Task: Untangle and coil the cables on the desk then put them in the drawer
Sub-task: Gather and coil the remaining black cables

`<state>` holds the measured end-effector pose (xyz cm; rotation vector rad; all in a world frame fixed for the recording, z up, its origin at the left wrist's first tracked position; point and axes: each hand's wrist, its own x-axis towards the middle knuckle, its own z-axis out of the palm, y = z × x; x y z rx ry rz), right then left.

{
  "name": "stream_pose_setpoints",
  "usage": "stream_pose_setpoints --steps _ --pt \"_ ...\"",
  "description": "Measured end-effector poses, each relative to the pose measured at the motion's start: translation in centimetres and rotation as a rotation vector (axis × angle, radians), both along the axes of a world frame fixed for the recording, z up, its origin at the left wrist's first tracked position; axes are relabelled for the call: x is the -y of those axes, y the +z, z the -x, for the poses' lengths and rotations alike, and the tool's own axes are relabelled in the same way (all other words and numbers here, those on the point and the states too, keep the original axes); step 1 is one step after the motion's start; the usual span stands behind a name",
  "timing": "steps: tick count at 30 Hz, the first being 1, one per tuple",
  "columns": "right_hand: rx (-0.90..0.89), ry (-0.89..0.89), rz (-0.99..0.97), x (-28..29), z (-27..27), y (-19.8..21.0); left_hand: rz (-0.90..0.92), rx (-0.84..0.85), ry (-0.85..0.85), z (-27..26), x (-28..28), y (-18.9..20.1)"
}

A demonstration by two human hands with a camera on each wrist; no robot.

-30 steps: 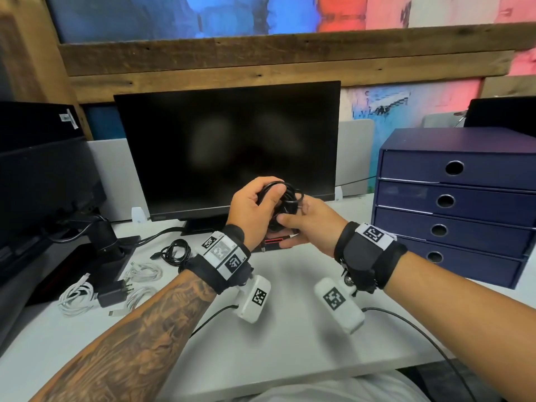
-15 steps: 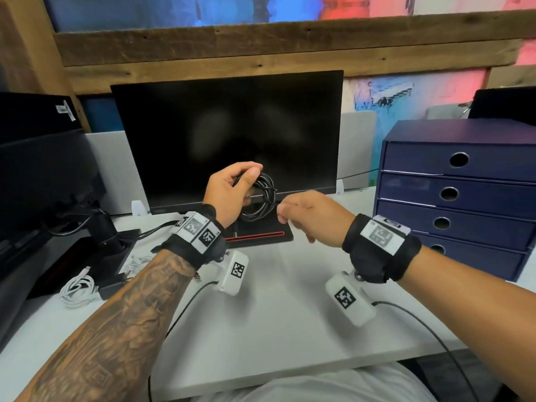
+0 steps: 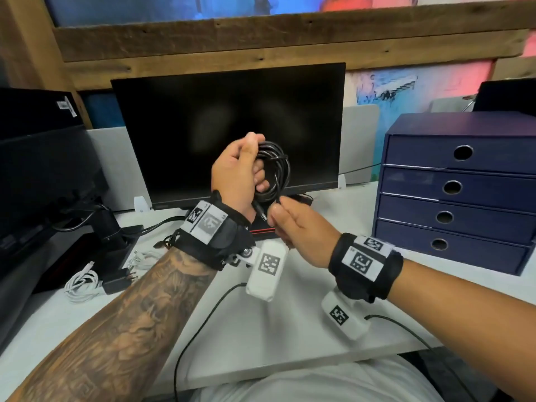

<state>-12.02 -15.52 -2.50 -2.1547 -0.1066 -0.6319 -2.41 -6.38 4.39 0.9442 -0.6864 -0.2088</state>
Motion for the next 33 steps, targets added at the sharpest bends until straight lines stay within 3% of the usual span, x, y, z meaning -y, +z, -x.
stream_pose_setpoints --steps 4,13,19,24,30,33 --pt "0.001 -0.157 0.219 0.7 -0.3 -0.9 0.045 -0.305 -0.151 0.2 0.4 -0.7" --pt "0.151 -0.396 0.672 2.8 -0.7 0.5 0.144 -0.525 -0.355 0.5 -0.5 0.1" --pt "0.208 -0.381 0.714 4.1 -1.3 -0.4 0.149 -0.555 -0.478 0.9 0.1 -0.7" --pt "0.444 -0.361 0.779 4.9 -1.9 -1.7 0.097 -0.574 -0.48 0.1 0.5 -2.1" --pt "0.489 -0.297 0.808 6.5 -2.3 -2.8 0.105 -0.608 -0.484 0.3 1.2 -3.8" --pt "0.39 -0.268 0.827 6.7 -2.6 -3.1 0.029 -0.527 -0.383 -0.1 1.4 -4.3"
